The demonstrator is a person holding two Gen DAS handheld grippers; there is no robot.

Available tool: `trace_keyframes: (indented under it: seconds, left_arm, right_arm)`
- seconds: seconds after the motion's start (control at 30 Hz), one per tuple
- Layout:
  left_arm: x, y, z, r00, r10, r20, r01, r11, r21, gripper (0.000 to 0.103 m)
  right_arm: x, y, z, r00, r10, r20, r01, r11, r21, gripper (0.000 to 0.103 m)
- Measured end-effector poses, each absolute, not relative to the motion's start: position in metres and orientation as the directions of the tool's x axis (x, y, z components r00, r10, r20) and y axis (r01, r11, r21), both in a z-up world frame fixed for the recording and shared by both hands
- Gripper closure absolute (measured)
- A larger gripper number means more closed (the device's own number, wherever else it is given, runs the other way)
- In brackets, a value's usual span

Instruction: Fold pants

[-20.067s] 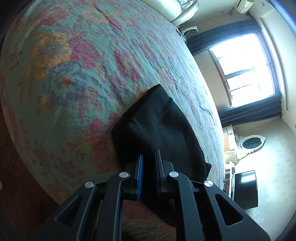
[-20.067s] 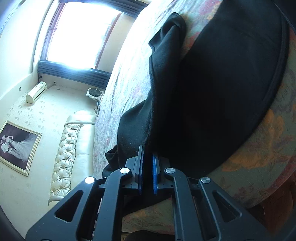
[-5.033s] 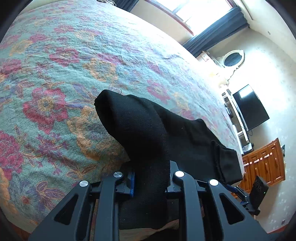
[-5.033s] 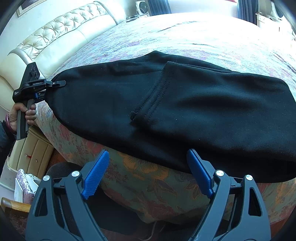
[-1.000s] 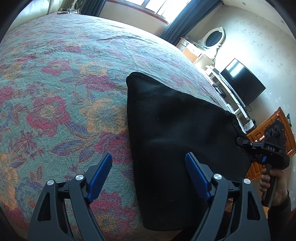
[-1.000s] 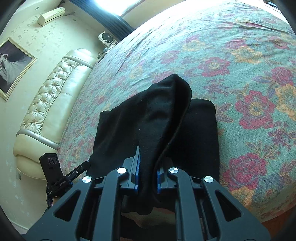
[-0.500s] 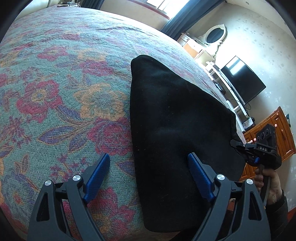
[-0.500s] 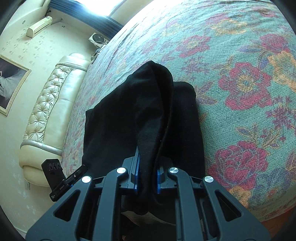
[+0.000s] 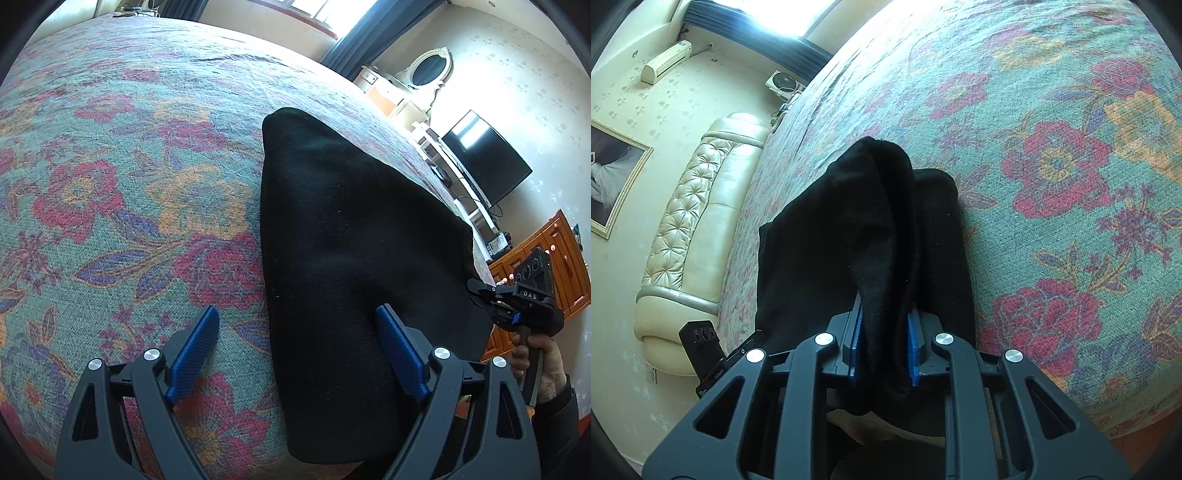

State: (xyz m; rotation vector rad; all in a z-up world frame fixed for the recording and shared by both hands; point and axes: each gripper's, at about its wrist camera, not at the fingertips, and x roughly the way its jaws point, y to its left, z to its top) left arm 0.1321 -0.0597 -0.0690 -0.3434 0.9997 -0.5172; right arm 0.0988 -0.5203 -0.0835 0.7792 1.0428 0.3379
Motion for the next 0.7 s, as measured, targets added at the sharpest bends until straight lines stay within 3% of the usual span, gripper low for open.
trace_keyframes:
  seconds: [0.13, 0.23, 0.3, 0.37, 0.57, 0.7]
  left_arm:
    - [0.136, -0.059, -0.070, 0.436, -0.556, -0.707, 0.252, 0.830, -0.497, 0.018]
    - [0.136, -0.060, -0.070, 0.437, -0.552, -0.710, 0.251, 0.833, -0.493, 0.018]
    - [0.136, -0.061, -0.070, 0.438, -0.546, -0.715, 0.249, 0.837, -0.487, 0.018]
    - [0.136, -0.062, -0.070, 0.435, -0.545, -0.717, 0.249, 0.838, -0.486, 0.018]
    - [0.139, -0.060, -0.067, 0.418, -0.553, -0.721, 0.247, 0.833, -0.496, 0.018]
    - [0.136, -0.055, -0.065, 0.412, -0.555, -0.723, 0.256, 0.832, -0.493, 0.018]
  right_arm:
    - [0.092, -0.536, -0.085, 0.501, 0.586, -0.637, 0.132, 0.676, 0.725, 0.079]
    - [0.086, -0.545, -0.084, 0.509, 0.592, -0.625, 0.147, 0.655, 0.741, 0.066]
    - [0.082, -0.552, -0.078, 0.519, 0.535, -0.667, 0.187, 0.690, 0.699, 0.017]
    - [0.076, -0.561, -0.072, 0.539, 0.460, -0.706, 0.214, 0.735, 0.643, 0.015]
    - [0.064, -0.586, -0.095, 0.563, 0.561, -0.606, 0.272, 0.567, 0.778, 0.015]
    - [0.069, -0.577, -0.102, 0.526, 0.595, -0.608, 0.263, 0.566, 0.781, 0.013]
